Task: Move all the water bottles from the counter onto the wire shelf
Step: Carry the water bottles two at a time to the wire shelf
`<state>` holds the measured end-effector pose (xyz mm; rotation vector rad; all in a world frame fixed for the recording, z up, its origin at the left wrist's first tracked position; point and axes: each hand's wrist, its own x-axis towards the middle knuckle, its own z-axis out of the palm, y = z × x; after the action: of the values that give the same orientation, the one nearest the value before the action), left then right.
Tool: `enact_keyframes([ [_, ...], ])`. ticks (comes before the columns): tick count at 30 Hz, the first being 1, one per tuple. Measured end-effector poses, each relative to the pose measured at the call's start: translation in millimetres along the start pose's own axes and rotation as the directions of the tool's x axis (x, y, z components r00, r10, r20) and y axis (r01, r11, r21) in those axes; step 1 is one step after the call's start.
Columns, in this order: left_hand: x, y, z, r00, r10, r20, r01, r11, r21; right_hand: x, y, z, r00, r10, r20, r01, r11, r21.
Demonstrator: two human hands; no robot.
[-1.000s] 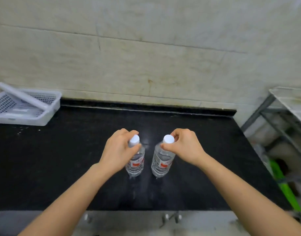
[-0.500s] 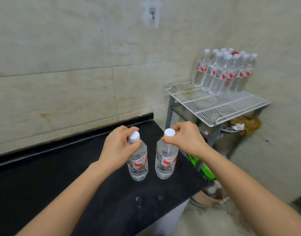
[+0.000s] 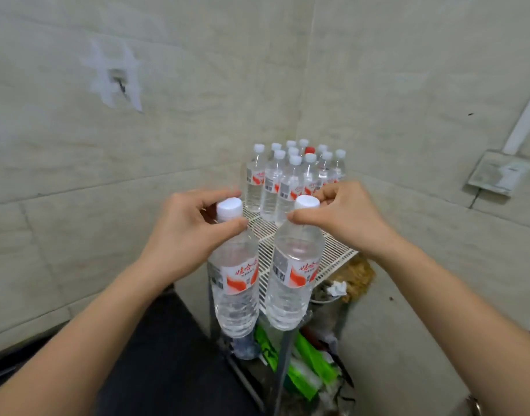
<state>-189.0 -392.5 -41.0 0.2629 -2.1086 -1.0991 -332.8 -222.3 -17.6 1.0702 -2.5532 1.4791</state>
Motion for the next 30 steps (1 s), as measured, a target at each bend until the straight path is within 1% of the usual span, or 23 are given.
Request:
enact_keyframes([
  [6,73.0,6.0,78.3,0.995,0.026,0.097,-0.023,0.999,-0.039,69.9,42.7,-46.5,0.999,0.004,-0.053,-0.005,1.000,-0.016],
  [11,126.1,6.1,145.6,0.999,0.030,0.030,-0.029,0.999,-0.033,134.1,89.8,-76.6,0.999,-0.008,-0.048,0.005,0.998,-0.060],
  [17,177.6,-4.8,223.4,1.000,-0.007,-0.001,0.007,0.996,0.086,205.3,155.1,-110.4,0.998,-0.058,-0.003,0.057,0.995,-0.087],
  [23,226.0,-18.6,286.2,0.996,-0.084,0.042,0.074,0.978,0.196,267.2,214.3,-130.3,0.999,-0.052,0.012,0.053,0.995,-0.088],
  [27,252.8,-25.5,316.5,0.994,-0.098,0.049,0.081,0.961,0.264,300.0,247.3,-135.9,0.999,-0.030,0.025,0.032,0.997,-0.064],
  [30,268.1,-29.6,334.9,0.994,-0.092,0.062,0.070,0.954,0.293,321.5,268.2,-136.1,1.000,-0.005,0.018,0.006,0.996,-0.086],
])
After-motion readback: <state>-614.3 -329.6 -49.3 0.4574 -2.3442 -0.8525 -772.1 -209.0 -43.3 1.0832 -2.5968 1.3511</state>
